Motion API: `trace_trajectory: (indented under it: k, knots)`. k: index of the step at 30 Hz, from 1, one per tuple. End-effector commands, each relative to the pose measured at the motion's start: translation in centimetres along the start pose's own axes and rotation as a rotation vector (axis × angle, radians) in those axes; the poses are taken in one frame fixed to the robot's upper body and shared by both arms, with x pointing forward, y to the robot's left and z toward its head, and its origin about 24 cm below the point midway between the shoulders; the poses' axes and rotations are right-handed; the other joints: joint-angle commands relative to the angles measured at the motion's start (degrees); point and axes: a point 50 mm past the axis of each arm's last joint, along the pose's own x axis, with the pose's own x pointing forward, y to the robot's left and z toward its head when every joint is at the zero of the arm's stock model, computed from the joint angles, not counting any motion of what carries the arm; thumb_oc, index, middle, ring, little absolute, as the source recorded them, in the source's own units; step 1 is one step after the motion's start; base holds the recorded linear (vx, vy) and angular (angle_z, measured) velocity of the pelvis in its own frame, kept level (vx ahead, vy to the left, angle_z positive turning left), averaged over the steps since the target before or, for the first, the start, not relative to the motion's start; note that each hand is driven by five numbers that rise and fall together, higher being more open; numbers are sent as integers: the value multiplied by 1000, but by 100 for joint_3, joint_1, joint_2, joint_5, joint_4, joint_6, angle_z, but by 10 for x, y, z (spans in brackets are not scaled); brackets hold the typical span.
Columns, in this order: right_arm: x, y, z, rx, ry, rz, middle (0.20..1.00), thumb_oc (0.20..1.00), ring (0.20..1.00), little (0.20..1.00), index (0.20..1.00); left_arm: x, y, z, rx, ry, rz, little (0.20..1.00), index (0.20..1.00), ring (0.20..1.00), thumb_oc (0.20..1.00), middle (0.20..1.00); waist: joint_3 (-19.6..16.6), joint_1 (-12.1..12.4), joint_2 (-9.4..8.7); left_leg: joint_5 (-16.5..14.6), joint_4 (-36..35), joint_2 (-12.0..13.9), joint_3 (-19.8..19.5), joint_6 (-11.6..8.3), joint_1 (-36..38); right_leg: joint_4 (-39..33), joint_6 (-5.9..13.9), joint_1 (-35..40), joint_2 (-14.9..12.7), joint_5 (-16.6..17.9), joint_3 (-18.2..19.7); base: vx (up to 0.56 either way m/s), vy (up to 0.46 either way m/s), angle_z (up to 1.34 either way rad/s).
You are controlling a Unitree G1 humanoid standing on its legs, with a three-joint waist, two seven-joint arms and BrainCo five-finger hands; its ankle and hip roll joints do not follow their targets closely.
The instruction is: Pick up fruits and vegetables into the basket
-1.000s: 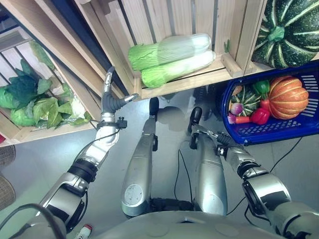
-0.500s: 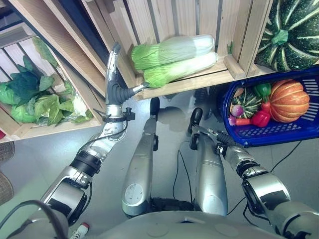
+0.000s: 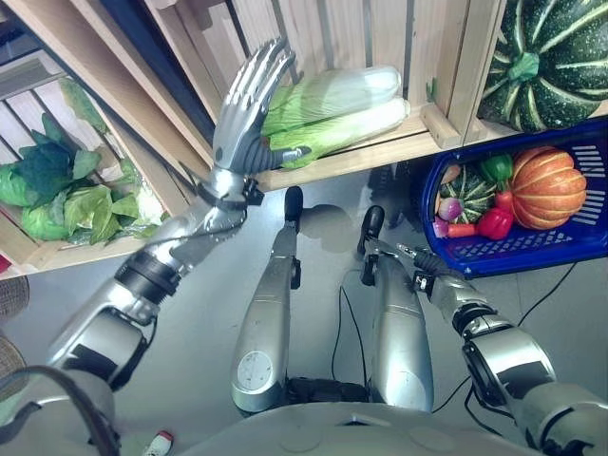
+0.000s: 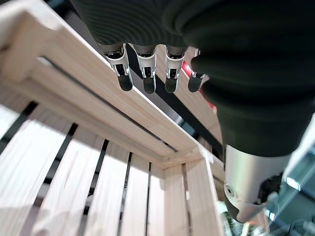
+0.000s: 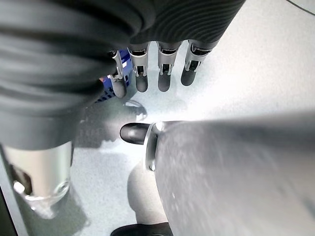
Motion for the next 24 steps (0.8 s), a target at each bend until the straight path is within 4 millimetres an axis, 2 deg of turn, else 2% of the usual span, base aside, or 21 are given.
trace_trajectory:
  k: [1,2,5,10,16,24]
  knots:
    - [-1,-10,-11,-70,38,-12,1000,1000,1000,1000,1000,15,12,-3,53,-19,55,1000,1000,1000,1000,1000,-113,-69,-162,-968,841,-136,117,95,-188,-766,197,281,199,541,18,10,34,-8]
    - [-1,-10,-11,-81,36,-10,1000,1000,1000,1000,1000,23,14,-8,86,-19,41,1000,1000,1000,1000,1000,-113,-119,-164,-968,844,-125,145,92,-199,-757,192,252,214,545,44,11,30,-9]
    - [-1,-11,-8,-91,32,-10,1000,1000,1000,1000,1000,29,14,-14,132,-5,16,1000,1000,1000,1000,1000,-113,-178,-153,-959,858,-118,174,92,-223,-726,188,200,234,548,79,7,36,-10]
    - [-1,-11,1,-128,22,0,1000,1000,1000,1000,1000,37,10,-35,241,98,-50,1000,1000,1000,1000,1000,-113,-345,-168,-941,925,-90,246,63,-329,-689,171,74,293,559,173,8,43,-8]
    - [0,-7,9,-159,12,9,1000,1000,1000,1000,1000,41,4,-57,282,219,-109,1000,1000,1000,1000,1000,-113,-494,-223,-912,949,-44,315,41,-425,-649,143,-52,366,559,265,13,32,-10]
    - [0,0,14,-176,3,15,1000,1000,1000,1000,1000,36,-7,-70,267,321,-188,1000,1000,1000,1000,1000,-113,-592,-261,-910,969,-39,341,26,-483,-644,121,-129,416,560,318,1,11,-4]
